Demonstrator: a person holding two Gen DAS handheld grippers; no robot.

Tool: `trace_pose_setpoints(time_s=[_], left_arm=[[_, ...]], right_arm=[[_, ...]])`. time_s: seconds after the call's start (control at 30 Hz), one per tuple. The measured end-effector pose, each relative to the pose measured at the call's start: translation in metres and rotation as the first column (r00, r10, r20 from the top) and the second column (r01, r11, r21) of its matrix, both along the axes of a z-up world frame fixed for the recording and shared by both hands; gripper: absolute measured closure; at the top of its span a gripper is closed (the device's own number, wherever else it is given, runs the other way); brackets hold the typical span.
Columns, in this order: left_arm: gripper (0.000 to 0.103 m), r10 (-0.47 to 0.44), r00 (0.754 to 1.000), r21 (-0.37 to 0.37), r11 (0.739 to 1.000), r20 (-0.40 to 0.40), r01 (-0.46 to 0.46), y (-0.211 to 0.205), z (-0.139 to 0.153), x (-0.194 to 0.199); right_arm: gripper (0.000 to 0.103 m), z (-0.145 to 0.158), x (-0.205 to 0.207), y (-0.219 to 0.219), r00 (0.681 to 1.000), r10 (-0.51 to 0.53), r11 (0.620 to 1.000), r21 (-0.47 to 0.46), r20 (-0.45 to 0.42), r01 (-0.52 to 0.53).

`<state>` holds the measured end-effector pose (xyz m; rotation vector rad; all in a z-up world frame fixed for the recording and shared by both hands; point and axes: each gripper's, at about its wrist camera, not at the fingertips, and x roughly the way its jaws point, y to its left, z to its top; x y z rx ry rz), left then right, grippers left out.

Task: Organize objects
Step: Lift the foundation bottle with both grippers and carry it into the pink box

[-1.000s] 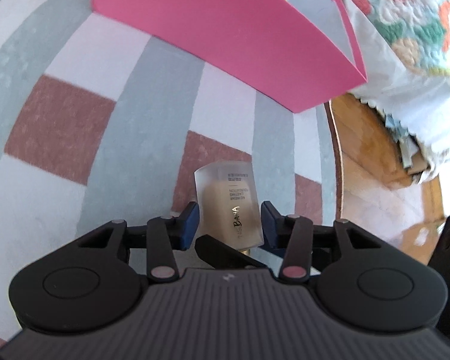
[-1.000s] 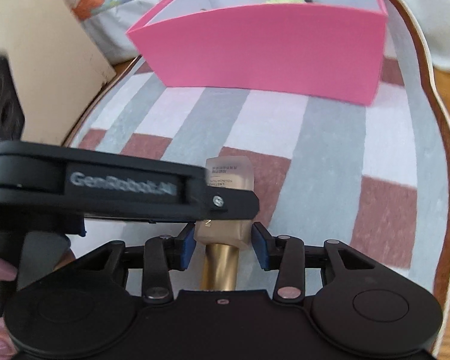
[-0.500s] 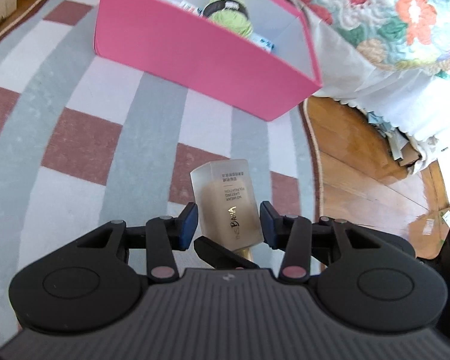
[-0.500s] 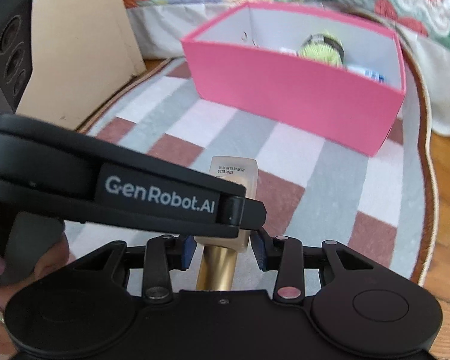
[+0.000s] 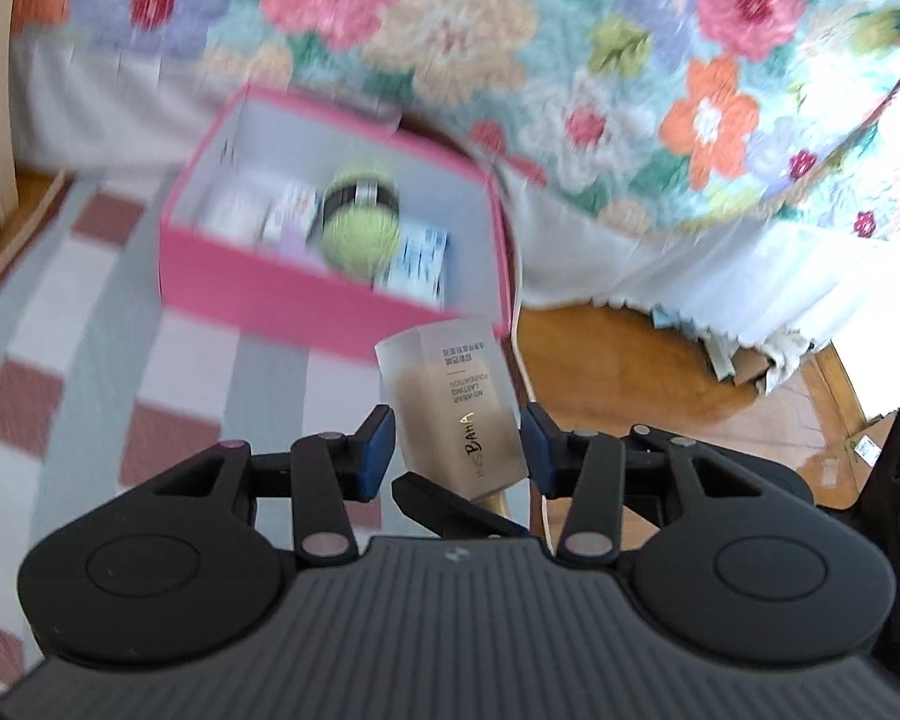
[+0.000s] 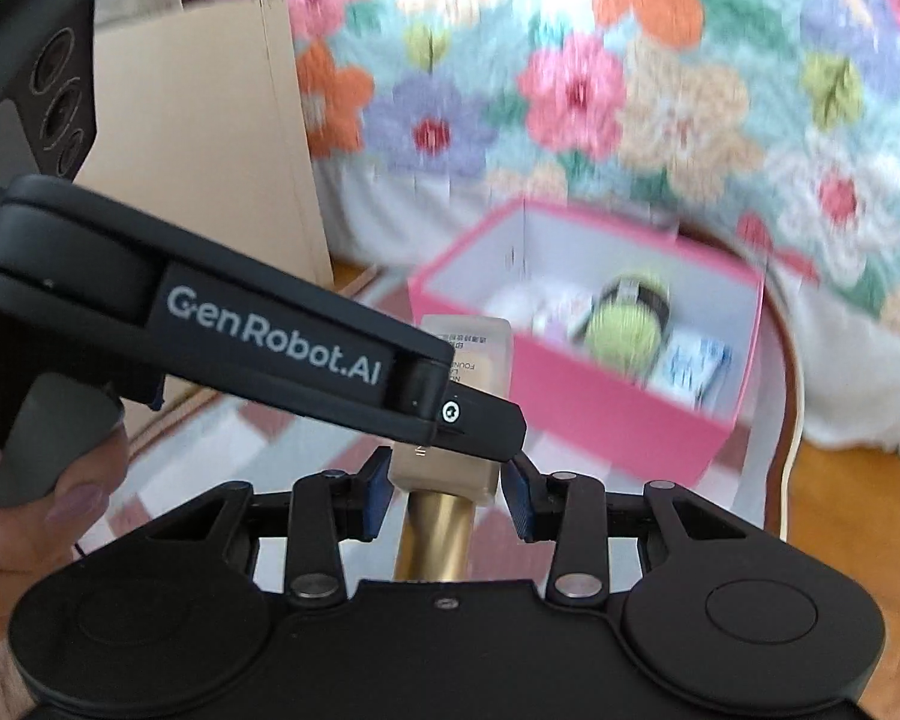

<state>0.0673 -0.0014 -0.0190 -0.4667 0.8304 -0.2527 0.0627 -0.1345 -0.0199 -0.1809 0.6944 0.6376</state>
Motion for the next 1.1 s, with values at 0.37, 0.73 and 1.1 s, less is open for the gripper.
trace_pose_setpoints(time_s=[0.37,0.73,1.1], left_arm=[[0.059,0.035,0.999,0.124,0.992,0.033,-0.038,0.019,0.034,0.085],[0.059,0.115,0.991,0.149,0.983,-0.063,-0.104,0.042,-0.016,0.197],[0.060,0.104,0.976,0.123,0.989,-0.193,-0.081,0.047,-0.101,0.247]], right_arm=[[0.059,0.021,0.085,0.028,0.995,0.049,0.998,0.034,0.086,-0.052],[0.059,-0.023,0.212,0.041,0.988,-0.005,0.983,0.178,-0.157,0.033],[0.060,-0.100,0.262,0.049,0.930,-0.124,0.971,0.149,-0.346,0.185]])
